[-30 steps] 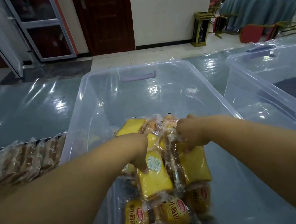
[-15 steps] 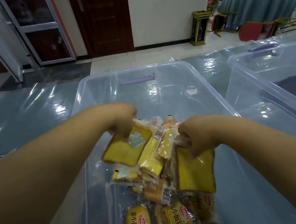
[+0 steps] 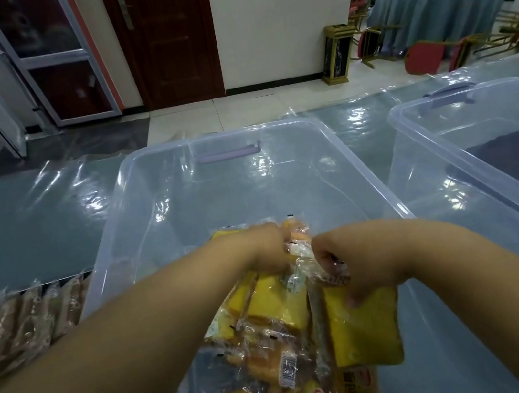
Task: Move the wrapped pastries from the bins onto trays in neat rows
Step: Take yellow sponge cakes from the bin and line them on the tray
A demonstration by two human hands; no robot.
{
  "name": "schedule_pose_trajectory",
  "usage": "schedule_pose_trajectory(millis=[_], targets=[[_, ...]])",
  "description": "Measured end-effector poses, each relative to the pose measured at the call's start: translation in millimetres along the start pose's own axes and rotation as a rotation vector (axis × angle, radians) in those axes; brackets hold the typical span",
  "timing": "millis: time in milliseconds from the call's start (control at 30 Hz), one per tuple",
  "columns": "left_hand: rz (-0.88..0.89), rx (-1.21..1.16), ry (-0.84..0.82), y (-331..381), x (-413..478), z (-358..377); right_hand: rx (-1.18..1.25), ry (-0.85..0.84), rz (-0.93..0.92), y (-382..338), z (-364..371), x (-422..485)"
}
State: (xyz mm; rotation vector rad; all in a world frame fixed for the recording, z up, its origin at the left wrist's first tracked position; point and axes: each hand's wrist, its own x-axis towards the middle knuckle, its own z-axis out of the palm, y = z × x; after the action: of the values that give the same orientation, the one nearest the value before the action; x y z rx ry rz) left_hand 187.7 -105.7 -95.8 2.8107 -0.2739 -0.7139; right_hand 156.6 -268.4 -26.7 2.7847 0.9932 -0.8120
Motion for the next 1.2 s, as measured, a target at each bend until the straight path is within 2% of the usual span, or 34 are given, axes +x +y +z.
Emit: schedule_pose_trajectory(millis=[200, 467, 567, 700, 800, 1033, 1200], targets=[[-0.021, -0.191, 0.016, -1.0, 8.3, 6.4, 0.026, -0.029, 0.003, 3.1, 1.5, 3.7], [-0.075, -0.125, -0.003, 0.6, -19.7, -15.4, 0.02, -0.016, 0.052, -1.2, -2.2, -0.9], [-0.073, -0.075, 0.109, 0.6, -43.8, -27.4, 0.006, 0.041, 0.068, -7.6, -7.1, -5.9], [-0.068, -0.039, 0.299, -3.5, -87.8, -43.0, -0.014, 0.191, 0.1, -20.4, -16.5, -16.3], [-0.044, -0.069, 0.473, -17.9, -126.8, -55.0, -0.01, 0.368, 0.137, -31.7, -22.8, -24.9], [0.052, -0.362, 0.959, -69.7, -234.6, -72.4, 0.222, 0.803, 0.138, -87.6, -34.8, -43.9], [0.058, -0.548, 1.171, -127.1, -302.3, -55.4, 0.277, 1.104, 0.084, -162.0, -38.9, -45.9]])
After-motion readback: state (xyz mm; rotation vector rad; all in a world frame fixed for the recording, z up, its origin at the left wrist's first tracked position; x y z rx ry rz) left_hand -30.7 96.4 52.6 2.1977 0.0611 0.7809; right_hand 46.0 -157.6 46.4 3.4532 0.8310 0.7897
